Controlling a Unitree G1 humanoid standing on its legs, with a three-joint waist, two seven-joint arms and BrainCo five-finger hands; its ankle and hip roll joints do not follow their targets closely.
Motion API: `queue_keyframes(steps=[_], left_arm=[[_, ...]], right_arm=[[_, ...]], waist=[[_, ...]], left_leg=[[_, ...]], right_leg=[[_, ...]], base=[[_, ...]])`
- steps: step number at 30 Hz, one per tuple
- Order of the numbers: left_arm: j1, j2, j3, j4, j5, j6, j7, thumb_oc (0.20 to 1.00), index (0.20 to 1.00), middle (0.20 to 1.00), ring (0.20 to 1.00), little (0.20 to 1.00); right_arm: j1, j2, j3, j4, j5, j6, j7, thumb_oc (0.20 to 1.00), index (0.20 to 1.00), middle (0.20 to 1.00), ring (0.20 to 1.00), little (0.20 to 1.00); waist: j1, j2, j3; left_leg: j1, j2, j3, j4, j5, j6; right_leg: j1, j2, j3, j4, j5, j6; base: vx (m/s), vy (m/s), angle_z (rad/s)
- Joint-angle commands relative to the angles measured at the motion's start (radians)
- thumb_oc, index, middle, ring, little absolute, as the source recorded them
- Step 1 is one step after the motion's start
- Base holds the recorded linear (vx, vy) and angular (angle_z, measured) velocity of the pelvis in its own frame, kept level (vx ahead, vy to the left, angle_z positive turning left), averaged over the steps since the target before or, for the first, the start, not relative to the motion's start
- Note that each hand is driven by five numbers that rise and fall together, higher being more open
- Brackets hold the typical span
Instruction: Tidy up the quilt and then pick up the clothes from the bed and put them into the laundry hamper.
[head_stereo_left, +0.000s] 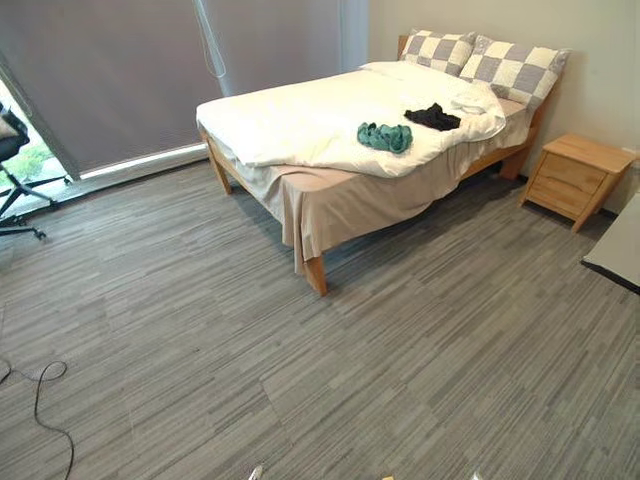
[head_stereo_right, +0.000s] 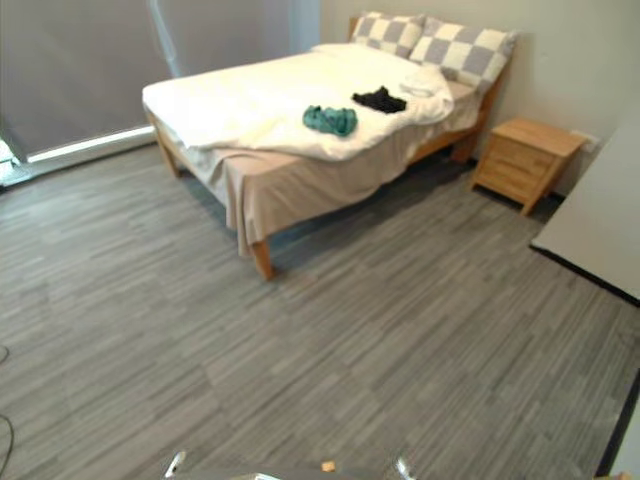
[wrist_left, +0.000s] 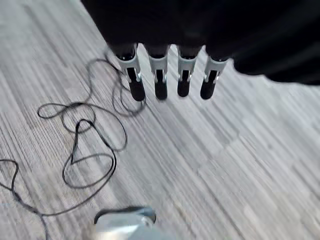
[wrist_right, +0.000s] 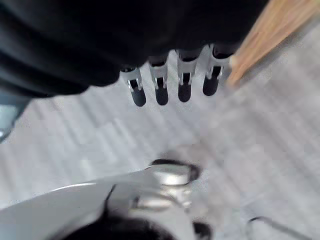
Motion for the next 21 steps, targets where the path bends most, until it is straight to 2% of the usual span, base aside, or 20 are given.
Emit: queue_keyframes(steps=[1,15,21], left_arm=[[-0.183,-0.026,-0.036,0.034,-0.045,-0.045,0.052,1.0,1.0,1.0,1.0,1.0],[-0.166,-0.042,-0.06,0.041,-0.034,0.004,0.03,1.0,1.0,1.0,1.0,1.0],[-0.159,-0.043,-0.059,0.05,-0.03,0.013,0.03,1.0,1.0,1.0,1.0,1.0]], right_arm=[[-0.18,-0.002,0.015,0.057,0.047,0.036,-0.035,1.0,1.0,1.0,1.0,1.0],[-0.166,-0.001,0.01,0.059,0.031,0.032,-0.052,1.0,1.0,1.0,1.0,1.0],[-0.168,-0.005,0.011,0.058,0.018,0.035,-0.049,1.0,1.0,1.0,1.0,1.0]], waist=[[0.009,-0.033,0.127],[0.002,-0.027,0.131],[0.007,-0.037,0.146]], left_leg=[[0.082,-0.004,-0.014,-0.189,0.059,-0.023],[0.081,-0.016,-0.054,-0.182,0.053,-0.017],[0.05,-0.023,-0.065,-0.114,0.025,-0.004]], right_leg=[[0.225,-0.044,0.0,-0.333,0.124,0.124],[0.224,-0.025,0.036,-0.316,0.107,0.112],[0.201,-0.049,0.048,-0.259,0.092,0.114]], base=[[0.0,-0.001,0.08],[0.03,0.016,0.01],[0.06,0.078,0.0]])
